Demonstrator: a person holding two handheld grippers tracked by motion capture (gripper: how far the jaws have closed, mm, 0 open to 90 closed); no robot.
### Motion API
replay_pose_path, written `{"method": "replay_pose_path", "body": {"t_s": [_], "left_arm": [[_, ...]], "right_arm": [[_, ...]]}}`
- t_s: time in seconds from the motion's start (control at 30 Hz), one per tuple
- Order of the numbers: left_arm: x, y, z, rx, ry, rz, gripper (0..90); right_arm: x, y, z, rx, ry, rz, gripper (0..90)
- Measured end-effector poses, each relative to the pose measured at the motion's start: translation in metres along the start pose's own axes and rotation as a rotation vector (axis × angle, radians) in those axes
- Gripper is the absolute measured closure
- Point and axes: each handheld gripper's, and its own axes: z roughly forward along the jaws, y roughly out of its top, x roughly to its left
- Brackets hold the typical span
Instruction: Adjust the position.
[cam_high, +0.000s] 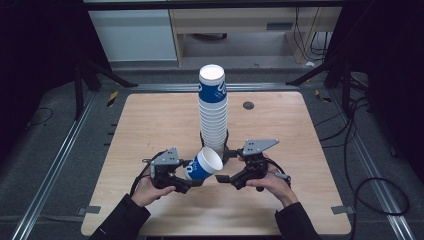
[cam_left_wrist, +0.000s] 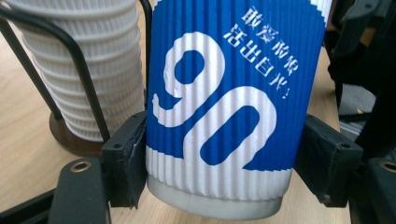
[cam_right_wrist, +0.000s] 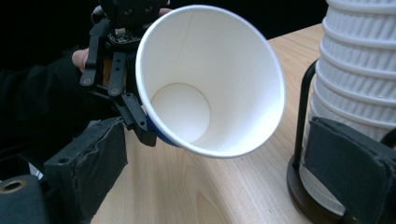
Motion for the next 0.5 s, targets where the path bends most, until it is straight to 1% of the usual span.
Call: {"method": "replay_pose_path", "body": {"t_s": [0.1,0.13,0.3,0.37,0.5], "left_arm": [[-0.005,0.002,0.002,-0.014,0.006,0.006,26.1],[-0.006,0.002,0.003,-0.011,0.000,0.006,26.1],[-0.014,0.003,0.011,-0.003,0.000,0.029,26.0],[-0.015,0.003,0.012,-0.003,-0.006,0.034,26.1],[-0.019,0.002,0.016,-0.002,-0.002,0.048,26.1]], "right_arm": [[0.001,0.000,0.002,-0.012,0.016,0.010,5.9],[0.001,0.000,0.003,-0.015,0.019,0.015,6.0],[0.003,0.001,0.006,-0.032,0.043,0.038,6.2],[0.003,0.000,0.008,-0.031,0.049,0.045,6.2],[0.004,-0.001,0.012,-0.019,0.060,0.051,6.9]]}}
